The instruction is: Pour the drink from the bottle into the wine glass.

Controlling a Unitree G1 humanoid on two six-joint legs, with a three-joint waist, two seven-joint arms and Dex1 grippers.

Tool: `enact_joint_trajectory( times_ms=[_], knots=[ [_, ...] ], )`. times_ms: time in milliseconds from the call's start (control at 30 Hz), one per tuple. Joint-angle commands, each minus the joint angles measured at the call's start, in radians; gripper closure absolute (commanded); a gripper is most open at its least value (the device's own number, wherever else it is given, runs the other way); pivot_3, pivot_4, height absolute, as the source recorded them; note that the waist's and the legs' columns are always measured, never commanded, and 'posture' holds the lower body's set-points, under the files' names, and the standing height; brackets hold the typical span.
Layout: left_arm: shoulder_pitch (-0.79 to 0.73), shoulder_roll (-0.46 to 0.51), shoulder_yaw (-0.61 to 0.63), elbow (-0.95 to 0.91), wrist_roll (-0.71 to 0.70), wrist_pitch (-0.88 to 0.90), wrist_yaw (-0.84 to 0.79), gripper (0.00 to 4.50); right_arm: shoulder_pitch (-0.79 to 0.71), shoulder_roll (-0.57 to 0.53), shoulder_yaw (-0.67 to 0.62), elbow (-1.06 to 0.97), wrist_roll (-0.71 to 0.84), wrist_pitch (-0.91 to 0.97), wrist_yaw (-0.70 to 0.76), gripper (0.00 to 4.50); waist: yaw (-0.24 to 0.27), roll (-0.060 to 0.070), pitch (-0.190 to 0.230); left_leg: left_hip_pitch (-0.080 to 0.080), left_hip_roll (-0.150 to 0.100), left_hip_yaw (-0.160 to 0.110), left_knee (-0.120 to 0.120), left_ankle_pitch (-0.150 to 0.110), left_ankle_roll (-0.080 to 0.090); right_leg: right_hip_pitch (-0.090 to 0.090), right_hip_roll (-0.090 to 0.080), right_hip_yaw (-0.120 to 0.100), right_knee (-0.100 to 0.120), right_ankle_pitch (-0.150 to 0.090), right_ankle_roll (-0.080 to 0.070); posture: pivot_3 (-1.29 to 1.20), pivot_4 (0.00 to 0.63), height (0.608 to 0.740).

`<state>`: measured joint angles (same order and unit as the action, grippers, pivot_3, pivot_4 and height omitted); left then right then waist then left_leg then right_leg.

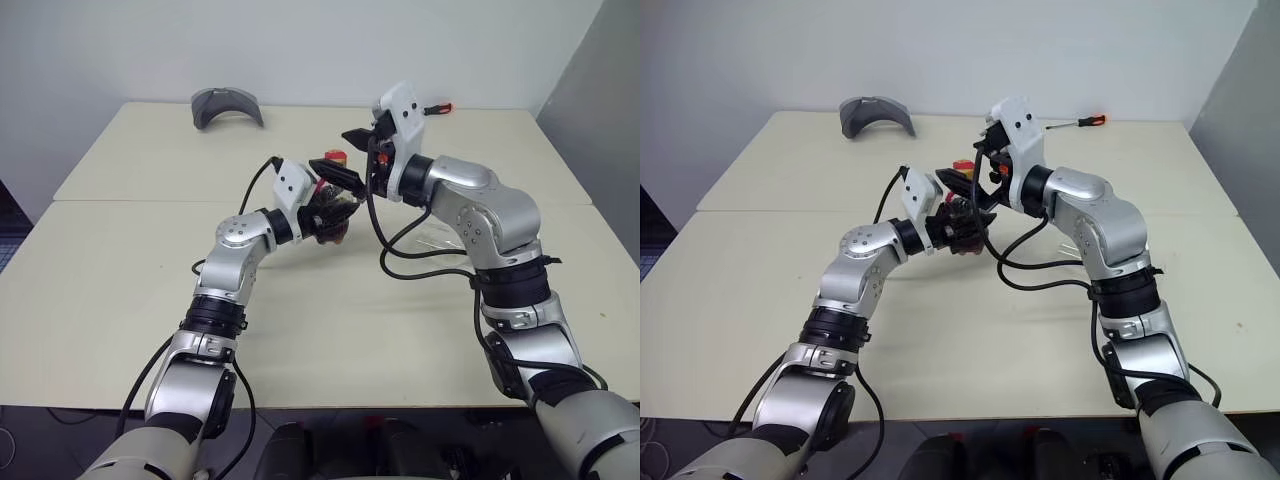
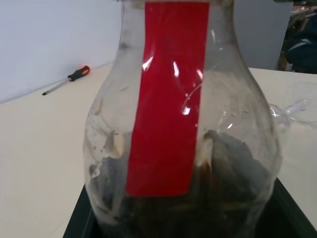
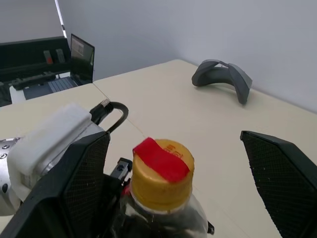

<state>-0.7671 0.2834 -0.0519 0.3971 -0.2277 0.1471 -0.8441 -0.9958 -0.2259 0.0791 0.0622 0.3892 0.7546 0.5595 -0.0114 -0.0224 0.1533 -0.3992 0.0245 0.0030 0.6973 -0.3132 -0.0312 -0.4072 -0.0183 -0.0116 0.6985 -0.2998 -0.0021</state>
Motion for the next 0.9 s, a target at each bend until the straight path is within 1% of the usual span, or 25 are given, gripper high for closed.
enact_joint_trajectory(
  times_ms=[33, 100, 200, 300, 367, 400, 533, 633, 767, 833, 900],
  knots=[
    [-0.034, 0.0, 0.014, -0.056, -0.023, -0.007, -0.008, 2.6, -0.03, 0.01, -0.038, -0.026, 0.029, 0.022, -0.014, 0.0, -0.001, 0.0, 0.0, 0.0, 0.0, 0.0, 0.0, 0.0, 0.0, 0.0, 0.0, 0.0, 0.0, 0.0, 0.0, 0.0, 0.15, 0.74],
    [-0.031, 0.003, 0.012, -0.061, -0.022, -0.01, -0.012, 2.65, -0.027, 0.016, -0.04, -0.037, 0.038, 0.039, -0.015, 0.36, -0.002, 0.0, 0.0, 0.0, 0.0, 0.0, 0.0, 0.0, 0.0, 0.0, 0.0, 0.0, 0.0, 0.0, 0.0, 0.0, 0.15, 0.74],
    [-0.03, 0.003, 0.011, -0.062, -0.021, -0.012, -0.014, 2.67, -0.026, 0.027, -0.053, -0.043, 0.062, 0.074, -0.025, 1.16, -0.003, 0.0, 0.0, 0.0, 0.0, 0.0, 0.0, 0.0, 0.0, 0.0, 0.0, 0.0, 0.0, 0.0, 0.0, 0.0, 0.15, 0.74],
    [-0.027, 0.003, 0.012, -0.068, -0.021, -0.011, -0.015, 2.68, -0.025, 0.031, -0.061, -0.046, 0.071, 0.096, -0.031, 2.34, -0.004, 0.0, 0.0, 0.0, 0.0, 0.0, 0.0, 0.0, 0.0, 0.0, 0.0, 0.0, 0.0, 0.0, 0.0, 0.0, 0.15, 0.74],
    [-0.021, 0.004, 0.012, -0.076, -0.021, -0.009, -0.017, 2.68, -0.025, 0.034, -0.071, -0.045, 0.08, 0.109, -0.039, 3.02, -0.004, 0.0, 0.0, 0.0, 0.0, 0.0, 0.0, 0.0, 0.0, 0.0, 0.0, 0.0, 0.0, 0.0, 0.0, 0.0, 0.15, 0.74],
    [-0.019, 0.004, 0.012, -0.081, -0.022, -0.006, -0.018, 2.69, -0.025, 0.038, -0.078, -0.045, 0.088, 0.119, -0.045, 3.11, -0.005, 0.0, 0.0, 0.0, 0.0, 0.0, 0.0, 0.0, 0.0, 0.0, 0.0, 0.0, 0.0, 0.0, 0.0, 0.0, 0.15, 0.74],
    [-0.005, 0.006, 0.013, -0.117, -0.028, 0.014, -0.019, 2.81, -0.026, 0.049, -0.094, -0.045, 0.103, 0.135, -0.054, 3.11, -0.008, 0.0, 0.0, 0.0, 0.0, 0.0, 0.0, 0.0, 0.0, 0.0, 0.0, 0.0, 0.0, 0.0, 0.0, 0.0, 0.15, 0.74],
    [0.03, 0.011, 0.01, -0.211, -0.052, 0.065, -0.025, 2.84, -0.025, 0.044, -0.077, -0.063, 0.109, 0.09, -0.005, 3.11, -0.012, 0.0, 0.0, 0.0, 0.0, 0.0, 0.0, 0.0, 0.0, 0.0, 0.0, 0.0, 0.0, 0.0, 0.0, 0.0, 0.15, 0.74],
    [0.105, 0.042, 0.001, -0.41, -0.114, 0.177, -0.05, 2.85, -0.005, 0.044, -0.079, -0.153, 0.229, 0.058, 0.188, 3.11, -0.017, 0.001, 0.001, -0.001, 0.0, 0.0, 0.0, 0.0, 0.0, -0.001, 0.0, 0.0, 0.0, 0.0, 0.0, 0.0, 0.15, 0.74],
    [0.148, 0.065, -0.002, -0.548, -0.181, 0.27, -0.059, 2.85, -0.002, 0.009, -0.051, -0.164, 0.275, 0.058, 0.333, 3.11, -0.017, 0.002, 0.001, -0.001, 0.0, 0.0, -0.001, 0.0, 0.0, -0.001, 0.0, 0.0, -0.001, 0.0, 0.0, 0.0, 0.15, 0.74],
    [0.172, 0.084, -0.004, -0.644, -0.231, 0.34, -0.058, 2.9, -0.006, -0.02, -0.024, -0.158, 0.281, 0.056, 0.413, 3.11, -0.017, 0.002, 0.001, -0.001, 0.0, 0.0, -0.001, -0.001, 0.002, 0.0, 0.0, 0.001, -0.001, 0.0, 0.0, 0.0, 0.15, 0.74]
  ],
)
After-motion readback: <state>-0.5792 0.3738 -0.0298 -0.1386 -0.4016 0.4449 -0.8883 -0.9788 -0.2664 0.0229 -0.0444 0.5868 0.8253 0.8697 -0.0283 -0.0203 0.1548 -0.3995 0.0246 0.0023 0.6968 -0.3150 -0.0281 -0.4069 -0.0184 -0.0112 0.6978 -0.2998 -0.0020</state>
